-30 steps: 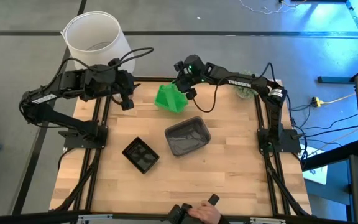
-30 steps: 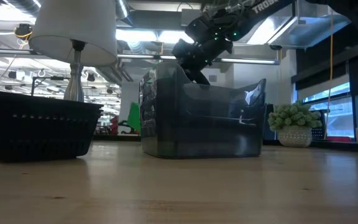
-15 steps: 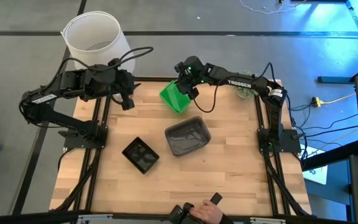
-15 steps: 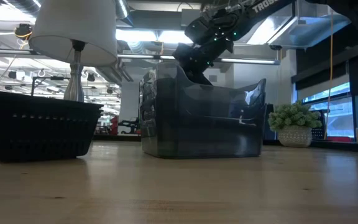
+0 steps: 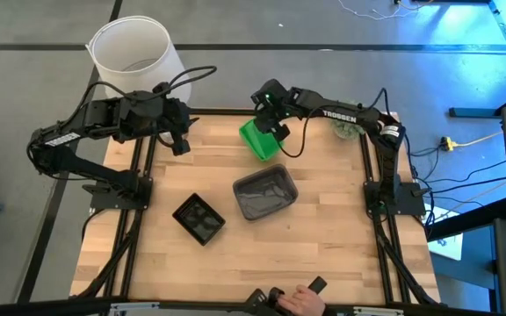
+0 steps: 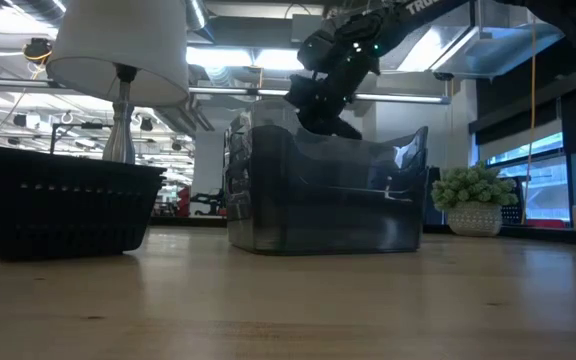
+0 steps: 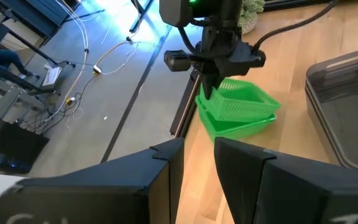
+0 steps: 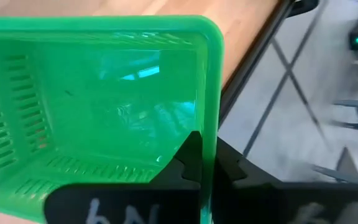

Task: Stack baskets by color
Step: Stack the right green bin on top of the left green bin

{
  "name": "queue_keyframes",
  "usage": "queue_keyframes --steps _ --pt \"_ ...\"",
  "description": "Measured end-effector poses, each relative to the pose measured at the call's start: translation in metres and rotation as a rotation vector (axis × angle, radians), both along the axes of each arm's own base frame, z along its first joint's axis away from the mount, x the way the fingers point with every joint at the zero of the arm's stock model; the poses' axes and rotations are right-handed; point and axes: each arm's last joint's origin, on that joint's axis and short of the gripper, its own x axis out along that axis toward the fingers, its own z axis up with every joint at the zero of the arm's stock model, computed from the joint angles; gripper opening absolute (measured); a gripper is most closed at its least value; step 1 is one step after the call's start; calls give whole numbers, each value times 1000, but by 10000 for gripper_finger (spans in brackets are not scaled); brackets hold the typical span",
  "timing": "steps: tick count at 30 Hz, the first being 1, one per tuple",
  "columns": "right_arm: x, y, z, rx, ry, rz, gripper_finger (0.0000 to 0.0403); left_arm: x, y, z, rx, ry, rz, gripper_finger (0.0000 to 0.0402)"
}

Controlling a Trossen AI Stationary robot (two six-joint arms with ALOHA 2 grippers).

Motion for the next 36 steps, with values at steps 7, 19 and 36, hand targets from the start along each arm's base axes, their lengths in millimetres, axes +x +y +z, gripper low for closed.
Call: queue_keyframes --steps 7,19,36 --pt "-5 3 22 42 58 3 0 0 0 0 2 2 -1 82" --pt "-7 2 25 95 60 29 0 0 0 0 2 4 -2 82" --pt "1 -6 1 115 97 21 14 0 0 0 -2 4 -9 82"
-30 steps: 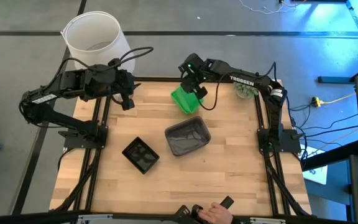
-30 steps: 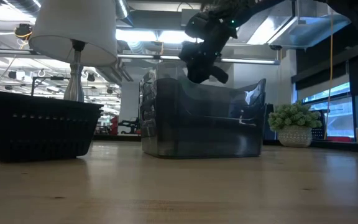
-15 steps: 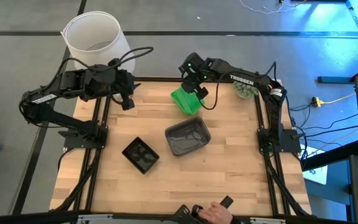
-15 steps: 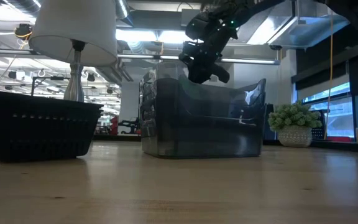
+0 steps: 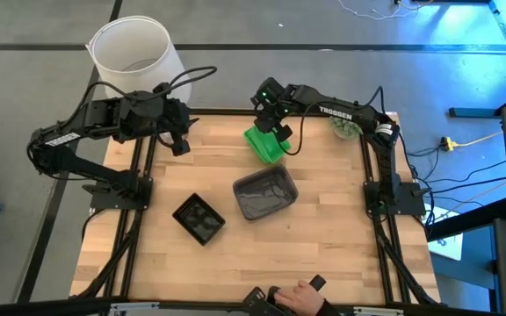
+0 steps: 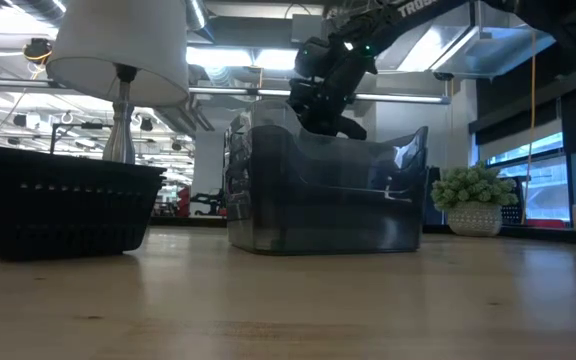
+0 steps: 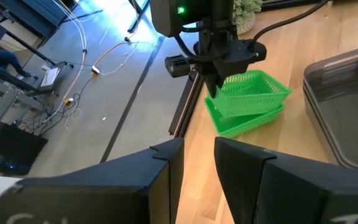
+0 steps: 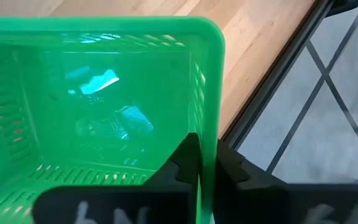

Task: Stack baskets by color
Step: Stack the right green bin on top of the left green bin, then return to Home Position

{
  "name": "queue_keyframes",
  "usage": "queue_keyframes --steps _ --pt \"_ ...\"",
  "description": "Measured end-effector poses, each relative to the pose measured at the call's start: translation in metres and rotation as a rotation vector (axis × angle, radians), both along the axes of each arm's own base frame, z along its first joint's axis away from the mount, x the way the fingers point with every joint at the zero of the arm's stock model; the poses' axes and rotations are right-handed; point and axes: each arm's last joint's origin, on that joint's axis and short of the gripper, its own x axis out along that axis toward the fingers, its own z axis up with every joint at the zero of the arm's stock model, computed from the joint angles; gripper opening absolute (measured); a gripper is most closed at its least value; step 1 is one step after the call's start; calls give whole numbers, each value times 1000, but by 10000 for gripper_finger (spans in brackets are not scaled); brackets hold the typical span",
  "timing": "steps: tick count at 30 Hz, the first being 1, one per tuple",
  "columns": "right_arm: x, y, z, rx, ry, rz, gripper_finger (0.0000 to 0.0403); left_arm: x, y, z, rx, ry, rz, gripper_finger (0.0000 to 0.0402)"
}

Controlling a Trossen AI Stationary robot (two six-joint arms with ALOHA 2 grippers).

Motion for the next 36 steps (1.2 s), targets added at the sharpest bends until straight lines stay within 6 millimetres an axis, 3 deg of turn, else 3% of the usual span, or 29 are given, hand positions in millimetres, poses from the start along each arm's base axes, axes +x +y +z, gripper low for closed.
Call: queue_keyframes --steps 12,21,29,33,36 --pt "1 0 -1 15 -4 -24 82 0 0 0 0 0 0 82" --pt "3 -1 2 18 -33 -49 91 0 0 0 0 0 0 82" --pt "3 6 42 141 -90 -246 91 -2 0 -4 -16 37 8 82" --pt "0 23 65 203 -42 -310 78 -6 -1 -8 -60 61 43 73" --pt "-3 41 89 264 -29 -352 42 -8 -1 -11 -83 79 59 44"
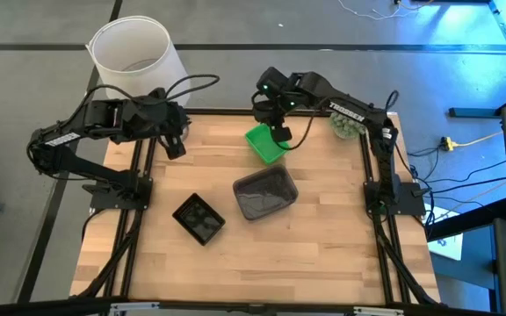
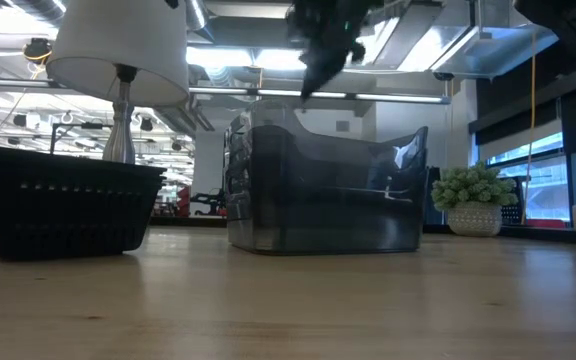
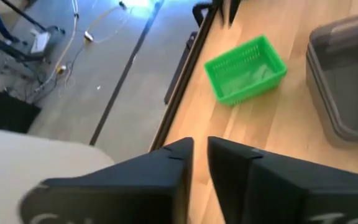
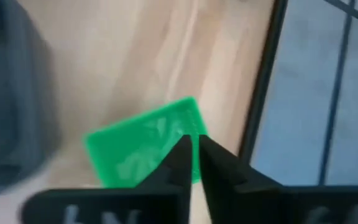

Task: Stack baskets by color
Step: Return to Home Position

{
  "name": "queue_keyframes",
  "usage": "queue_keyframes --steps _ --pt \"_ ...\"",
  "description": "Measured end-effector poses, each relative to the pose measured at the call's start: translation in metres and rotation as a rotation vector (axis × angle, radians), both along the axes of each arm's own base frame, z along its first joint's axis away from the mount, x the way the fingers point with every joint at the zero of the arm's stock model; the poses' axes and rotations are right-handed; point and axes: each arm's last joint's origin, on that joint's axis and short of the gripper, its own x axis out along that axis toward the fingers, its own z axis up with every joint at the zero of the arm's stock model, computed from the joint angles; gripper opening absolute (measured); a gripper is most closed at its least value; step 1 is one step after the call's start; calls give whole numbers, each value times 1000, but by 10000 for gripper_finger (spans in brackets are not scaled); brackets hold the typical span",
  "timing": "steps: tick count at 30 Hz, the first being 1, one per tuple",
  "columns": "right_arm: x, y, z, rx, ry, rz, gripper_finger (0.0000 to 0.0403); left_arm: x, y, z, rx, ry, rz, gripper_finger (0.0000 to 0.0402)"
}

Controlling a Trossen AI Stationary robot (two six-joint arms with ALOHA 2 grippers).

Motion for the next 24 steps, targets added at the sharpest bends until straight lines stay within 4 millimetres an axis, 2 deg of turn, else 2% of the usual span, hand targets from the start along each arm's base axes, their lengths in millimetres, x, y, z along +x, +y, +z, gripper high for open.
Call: queue_keyframes --steps 3,6,11,20,24 --pt "-3 19 24 58 -25 1 7 -7 -2 0 -16 9 4 10" --pt "-7 35 46 97 -67 -7 7 -17 -6 1 -35 -2 -1 5" --pt "-24 60 67 138 -93 -28 3 -46 -16 7 -76 -62 -21 1" --pt "-66 85 109 213 -194 -117 1 -104 -25 17 -117 -231 -85 0" --pt "-87 92 125 235 -240 -141 1 -123 -25 8 -141 -269 -94 0"
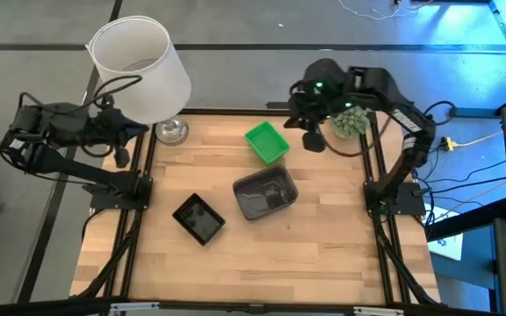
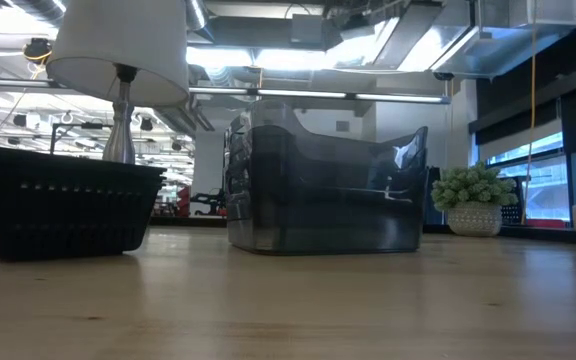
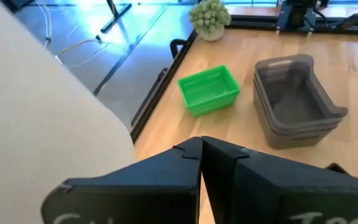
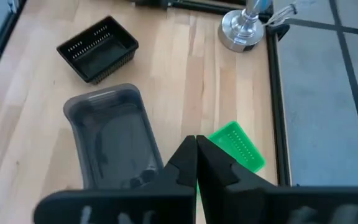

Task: Stack baskets by color
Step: Return to Home Position

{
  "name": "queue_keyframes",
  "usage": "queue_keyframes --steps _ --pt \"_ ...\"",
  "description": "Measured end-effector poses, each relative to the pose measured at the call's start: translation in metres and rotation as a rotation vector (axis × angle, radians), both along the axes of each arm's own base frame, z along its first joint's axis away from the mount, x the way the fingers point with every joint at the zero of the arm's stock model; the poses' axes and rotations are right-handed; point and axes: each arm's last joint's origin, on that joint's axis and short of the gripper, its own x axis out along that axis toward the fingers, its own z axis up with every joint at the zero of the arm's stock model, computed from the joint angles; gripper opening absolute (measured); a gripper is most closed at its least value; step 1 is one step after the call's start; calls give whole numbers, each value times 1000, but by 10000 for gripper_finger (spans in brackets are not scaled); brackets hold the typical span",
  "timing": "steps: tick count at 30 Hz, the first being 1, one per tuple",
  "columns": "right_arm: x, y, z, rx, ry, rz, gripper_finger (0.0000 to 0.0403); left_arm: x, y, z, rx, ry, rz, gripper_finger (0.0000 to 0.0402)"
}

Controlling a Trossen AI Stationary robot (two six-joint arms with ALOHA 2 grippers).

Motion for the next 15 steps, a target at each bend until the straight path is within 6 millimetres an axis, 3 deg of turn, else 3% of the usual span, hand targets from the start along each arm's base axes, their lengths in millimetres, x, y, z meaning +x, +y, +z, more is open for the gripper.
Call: queue_keyframes --steps 8,15 --pt "-38 10 19 47 -50 -66 0 -26 0 -42 -68 -95 -23 0" --pt "-65 16 0 97 -103 -189 0 -42 0 -75 -91 -248 -65 0"
